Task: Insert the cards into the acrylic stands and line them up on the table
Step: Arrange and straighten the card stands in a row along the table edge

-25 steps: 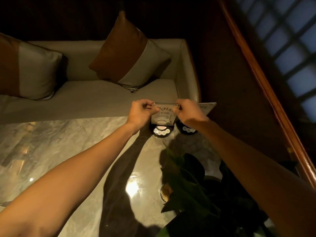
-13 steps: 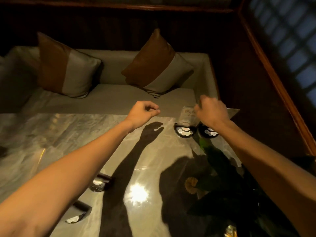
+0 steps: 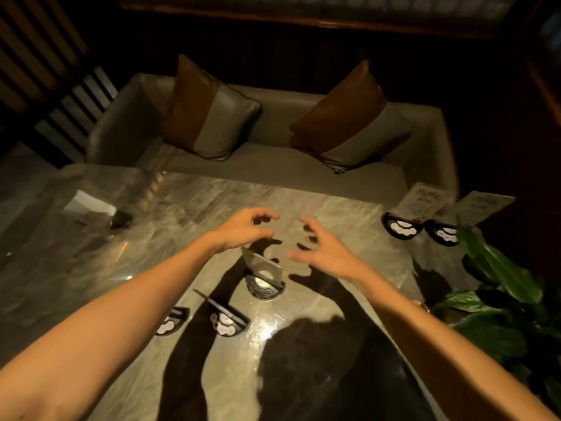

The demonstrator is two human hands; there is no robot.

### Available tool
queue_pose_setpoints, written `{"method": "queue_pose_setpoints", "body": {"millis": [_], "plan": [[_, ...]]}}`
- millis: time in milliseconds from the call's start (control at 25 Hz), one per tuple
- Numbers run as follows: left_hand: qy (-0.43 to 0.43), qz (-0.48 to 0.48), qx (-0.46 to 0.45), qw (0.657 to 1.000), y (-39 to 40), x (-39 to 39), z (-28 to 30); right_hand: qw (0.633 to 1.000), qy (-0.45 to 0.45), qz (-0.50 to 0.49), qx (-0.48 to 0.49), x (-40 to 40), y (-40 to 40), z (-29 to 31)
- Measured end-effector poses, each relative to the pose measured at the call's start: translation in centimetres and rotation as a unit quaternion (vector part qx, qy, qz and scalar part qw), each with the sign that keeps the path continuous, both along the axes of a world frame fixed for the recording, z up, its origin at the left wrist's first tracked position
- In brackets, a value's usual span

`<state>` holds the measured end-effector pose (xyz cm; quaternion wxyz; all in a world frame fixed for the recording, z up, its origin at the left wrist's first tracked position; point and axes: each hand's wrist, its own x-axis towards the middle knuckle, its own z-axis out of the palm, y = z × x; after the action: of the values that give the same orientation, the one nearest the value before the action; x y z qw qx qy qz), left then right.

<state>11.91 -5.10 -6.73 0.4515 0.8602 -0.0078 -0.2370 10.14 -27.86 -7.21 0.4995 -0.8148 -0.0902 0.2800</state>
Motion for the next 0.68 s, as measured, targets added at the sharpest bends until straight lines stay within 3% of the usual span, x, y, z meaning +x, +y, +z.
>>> {"method": "queue_pose_setpoints", "body": {"millis": [120,200,480,680], "plan": [[0.063,-0.062,-0.002,0.996,2.8,-1.6,-1.1,0.999,0.029,0.028,-0.004,-2.8,2.9,-2.9],[0.034,-0.064,0.027,0.997,3.8,-1.9,-2.5,1.000,-0.003,0.019,-0.022,-3.4,3.9,-4.1],[-0.066,0.013,0.005,0.998,1.6,0.6,-5.6,0.990,-0.049,-0.107,-0.073,1.1,2.8,-4.8],[-0.085,0.099,-0.050,0.990,-4.4,6.5,-5.8,0.981,-0.093,-0.132,-0.106,7.8,-1.8,-4.0]]}}
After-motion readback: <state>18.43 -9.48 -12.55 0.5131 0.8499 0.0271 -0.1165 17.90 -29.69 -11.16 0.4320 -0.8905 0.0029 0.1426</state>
